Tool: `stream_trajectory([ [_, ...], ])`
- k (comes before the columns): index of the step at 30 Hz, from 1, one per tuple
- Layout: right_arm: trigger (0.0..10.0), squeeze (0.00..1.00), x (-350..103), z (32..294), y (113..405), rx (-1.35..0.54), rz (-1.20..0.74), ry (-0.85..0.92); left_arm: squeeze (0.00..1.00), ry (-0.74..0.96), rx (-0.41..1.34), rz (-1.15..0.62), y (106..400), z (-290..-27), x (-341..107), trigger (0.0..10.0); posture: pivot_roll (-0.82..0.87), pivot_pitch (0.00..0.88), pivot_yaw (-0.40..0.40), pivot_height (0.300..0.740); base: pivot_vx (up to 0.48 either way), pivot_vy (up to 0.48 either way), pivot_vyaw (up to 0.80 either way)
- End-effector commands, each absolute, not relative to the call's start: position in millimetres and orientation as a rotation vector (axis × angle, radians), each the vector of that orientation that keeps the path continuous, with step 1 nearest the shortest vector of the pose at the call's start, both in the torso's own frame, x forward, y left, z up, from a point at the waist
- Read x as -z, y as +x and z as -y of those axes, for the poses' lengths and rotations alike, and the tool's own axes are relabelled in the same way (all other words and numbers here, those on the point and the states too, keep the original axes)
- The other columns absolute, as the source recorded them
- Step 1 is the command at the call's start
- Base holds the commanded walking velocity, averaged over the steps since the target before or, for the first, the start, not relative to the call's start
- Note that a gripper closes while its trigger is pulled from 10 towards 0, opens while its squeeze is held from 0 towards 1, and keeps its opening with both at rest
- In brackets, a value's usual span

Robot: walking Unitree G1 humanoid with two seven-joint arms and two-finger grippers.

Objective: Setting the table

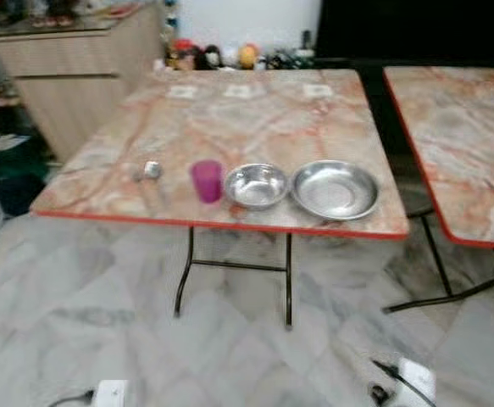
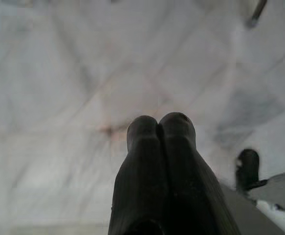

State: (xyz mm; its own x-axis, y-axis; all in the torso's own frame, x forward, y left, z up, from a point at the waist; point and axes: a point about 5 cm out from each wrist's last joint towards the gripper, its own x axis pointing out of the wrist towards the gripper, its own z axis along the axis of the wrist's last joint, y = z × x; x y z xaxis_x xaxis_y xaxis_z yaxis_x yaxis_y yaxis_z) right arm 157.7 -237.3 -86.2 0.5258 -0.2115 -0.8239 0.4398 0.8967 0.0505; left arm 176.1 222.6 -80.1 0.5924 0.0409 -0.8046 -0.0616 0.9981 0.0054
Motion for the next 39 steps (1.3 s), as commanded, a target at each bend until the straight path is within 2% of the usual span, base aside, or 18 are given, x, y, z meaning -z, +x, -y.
stream_trajectory([
  [1, 10.0, 0.0, 82, 222, 175, 0.348, -0.893, 0.288, 0.0, 0.007, -0.102, -0.994, 158, -241, 84, 10.0, 0.08, 0.0, 0.021, 0.74, 0.0, 0.0, 0.0],
  [8, 10.0, 0.0, 74, 222, 188, 0.336, -0.799, 0.305, 0.0, 0.02, -0.092, -1.003, 155, -243, 85, 10.0, 0.07, 0.0, 0.023, 0.74, 0.0, 0.0, 0.0],
  [14, 10.0, 0.0, 58, 221, 214, 0.351, -0.661, 0.306, 0.0, 0.032, -0.078, -1.015, 152, -241, 86, 10.0, 0.06, 0.0, 0.015, 0.74, 0.0, 0.0, 0.0],
  [15, 10.0, 0.0, 43, 230, 229, 0.376, -0.535, 0.29, 0.0, 0.036, -0.075, -1.019, 151, -241, 87, 10.0, 0.06, 0.0, 0.008, 0.74, 0.0, 0.0, 0.0],
  [17, 10.0, 0.0, 33, 235, 236, 0.389, -0.446, 0.283, 0.0, 0.039, -0.073, -1.022, 150, -240, 87, 10.0, 0.05, 0.0, 0.007, 0.74, 0.0, 0.0, 0.0],
  [21, 10.0, 0.0, 12, 236, 235, 0.333, -0.252, 0.171, 0.0, 0.049, -0.065, -1.028, 148, -241, 88, 10.0, 0.03, 0.0, 0.007, 0.74, 0.0, 0.0, 0.0],
  [23, 10.0, 0.0, -1, 231, 222, 0.328, -0.149, 0.113, 0.0, 0.066, -0.046, -1.034, 148, -240, 88, 10.0, 0.01, 0.0, 0.007, 0.74, 0.0, 0.0, 0.0],
  [27, 10.0, 0.0, -13, 225, 211, 0.324, -0.091, 0.094, 0.0, 0.078, -0.032, -1.037, 147, -240, 88, 10.0, 0.0, 0.0, 0.003, 0.74, 0.0, 0.0, 0.0],
  [28, 10.0, 0.4, -16, 223, 208, 0.326, -0.079, 0.088, 0.0, 0.081, -0.028, -1.038, 147, -240, 88, 10.0, 0.0, 0.0, 0.003, 0.74, 0.0, 0.0, 0.0],
  [29, 10.0, 0.99, -18, 222, 207, 0.331, -0.065, 0.103, 0.0, 0.082, -0.027, -1.039, 147, -240, 88, 10.0, 0.0, 0.0, 0.003, 0.74, 0.0, 0.0, 0.0],
  [30, 10.0, 1.0, -21, 220, 206, 0.335, -0.052, 0.116, 0.0, 0.083, -0.027, -1.039, 148, -240, 88, 10.0, 0.0, 0.0, 0.004, 0.74, 0.0, 0.0, 0.0],
  [37, 10.0, 1.0, -49, 211, 240, 0.327, 0.037, 0.175, 0.0, 0.087, -0.019, -1.038, 151, -238, 88, 10.0, -0.01, 0.0, 0.01, 0.74, 0.0, 0.0, 0.0],
  [38, 10.0, 0.12, -53, 209, 248, 0.311, 0.045, 0.188, 0.0, 0.087, -0.017, -1.035, 152, -236, 87, 10.0, -0.01, 0.0, 0.008, 0.74, 0.0, 0.0, 0.0],
  [39, 10.0, 0.12, -53, 209, 248, 0.311, 0.045, 0.188, 0.0, 0.087, -0.017, -1.035, 152, -236, 87, 10.0, -0.01, 0.0, 0.008, 0.74, 0.0, 0.0, 0.0],
])
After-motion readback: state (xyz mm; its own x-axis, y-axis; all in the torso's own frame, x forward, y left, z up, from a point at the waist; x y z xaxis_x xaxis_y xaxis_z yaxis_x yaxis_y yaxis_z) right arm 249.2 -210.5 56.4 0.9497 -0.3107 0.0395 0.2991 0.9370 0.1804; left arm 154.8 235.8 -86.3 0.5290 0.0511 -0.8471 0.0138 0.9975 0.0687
